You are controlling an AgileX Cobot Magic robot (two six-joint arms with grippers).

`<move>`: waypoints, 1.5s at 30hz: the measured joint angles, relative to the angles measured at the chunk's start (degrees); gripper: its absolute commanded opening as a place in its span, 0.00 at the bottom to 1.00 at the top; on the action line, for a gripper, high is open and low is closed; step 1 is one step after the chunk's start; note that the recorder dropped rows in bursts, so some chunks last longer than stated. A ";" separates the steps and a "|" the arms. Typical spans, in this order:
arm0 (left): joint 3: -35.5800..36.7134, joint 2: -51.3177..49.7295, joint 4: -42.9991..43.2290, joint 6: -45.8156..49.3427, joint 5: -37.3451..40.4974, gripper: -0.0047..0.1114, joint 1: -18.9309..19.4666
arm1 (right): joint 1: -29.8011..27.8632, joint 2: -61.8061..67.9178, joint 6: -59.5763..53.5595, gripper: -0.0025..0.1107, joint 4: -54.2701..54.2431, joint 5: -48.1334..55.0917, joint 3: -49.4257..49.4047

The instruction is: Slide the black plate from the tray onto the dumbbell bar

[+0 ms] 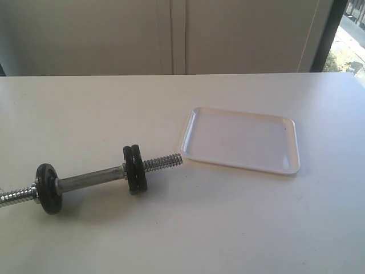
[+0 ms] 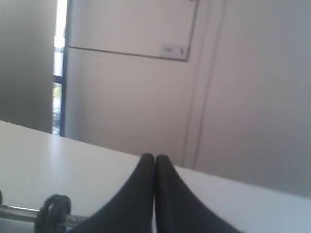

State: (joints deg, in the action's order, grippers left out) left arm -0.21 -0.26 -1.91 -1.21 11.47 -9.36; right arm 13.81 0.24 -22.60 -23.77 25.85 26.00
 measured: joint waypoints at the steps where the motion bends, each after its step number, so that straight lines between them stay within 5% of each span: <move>1: 0.00 0.00 0.00 0.00 0.00 0.04 0.00 | -0.47 0.00 6.31 0.02 4.16 -0.46 -1.46; 9: 0.00 0.00 0.00 0.00 0.00 0.04 0.00 | -2.81 0.00 32.76 0.02 27.33 -0.52 -13.49; 17: 0.00 0.00 0.00 0.00 0.00 0.04 0.00 | -2.81 0.00 31.17 0.02 29.85 -3.12 -25.24; 25: 0.00 0.00 0.00 0.00 0.00 0.04 0.00 | -2.81 0.00 19.71 0.02 27.46 -5.01 -25.67; 31: 0.00 0.00 0.00 0.00 0.00 0.04 0.00 | -2.81 0.00 21.09 0.02 27.10 -5.01 -25.67; 45: 0.00 0.00 0.00 0.00 0.00 0.04 0.00 | -13.12 0.00 25.10 0.02 27.10 -5.01 -25.67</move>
State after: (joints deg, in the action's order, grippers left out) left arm -0.21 -0.26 -1.91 -1.21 11.47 -9.36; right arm 0.69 0.24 2.51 3.32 20.84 0.33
